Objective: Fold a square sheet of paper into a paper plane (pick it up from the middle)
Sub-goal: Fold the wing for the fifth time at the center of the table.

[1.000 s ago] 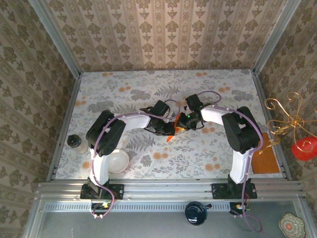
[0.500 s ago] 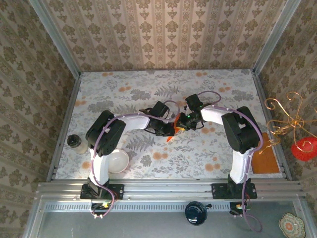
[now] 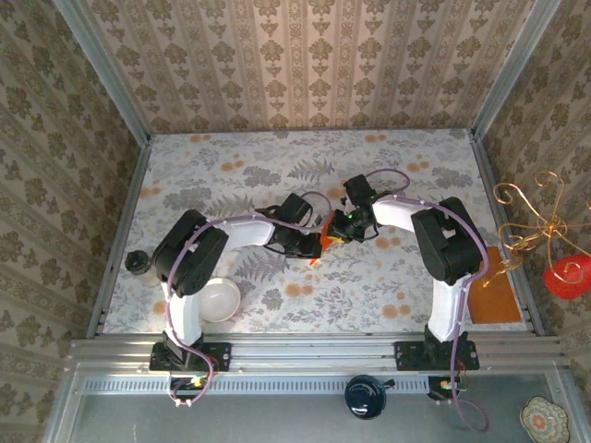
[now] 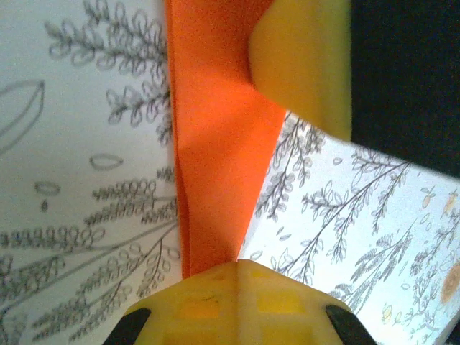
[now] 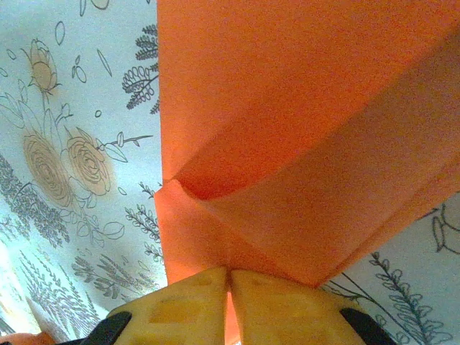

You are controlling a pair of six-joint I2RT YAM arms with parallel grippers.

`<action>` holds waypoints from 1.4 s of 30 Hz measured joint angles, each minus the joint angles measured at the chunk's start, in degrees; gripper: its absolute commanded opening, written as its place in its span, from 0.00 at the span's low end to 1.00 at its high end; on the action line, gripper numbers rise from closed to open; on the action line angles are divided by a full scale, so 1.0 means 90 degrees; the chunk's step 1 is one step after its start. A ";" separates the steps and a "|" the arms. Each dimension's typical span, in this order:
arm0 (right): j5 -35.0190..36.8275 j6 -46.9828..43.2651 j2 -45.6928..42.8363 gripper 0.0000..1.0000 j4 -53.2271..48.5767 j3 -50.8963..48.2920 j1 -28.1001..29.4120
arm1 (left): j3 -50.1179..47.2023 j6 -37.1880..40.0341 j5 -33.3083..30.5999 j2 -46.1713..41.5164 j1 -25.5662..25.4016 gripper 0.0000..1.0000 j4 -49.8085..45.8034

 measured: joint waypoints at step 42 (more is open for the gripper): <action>-0.0046 0.0474 -0.0238 0.17 0.0423 -0.0364 0.0457 | -0.0644 -0.0238 -0.0189 -0.1360 0.0073 0.00 -0.0262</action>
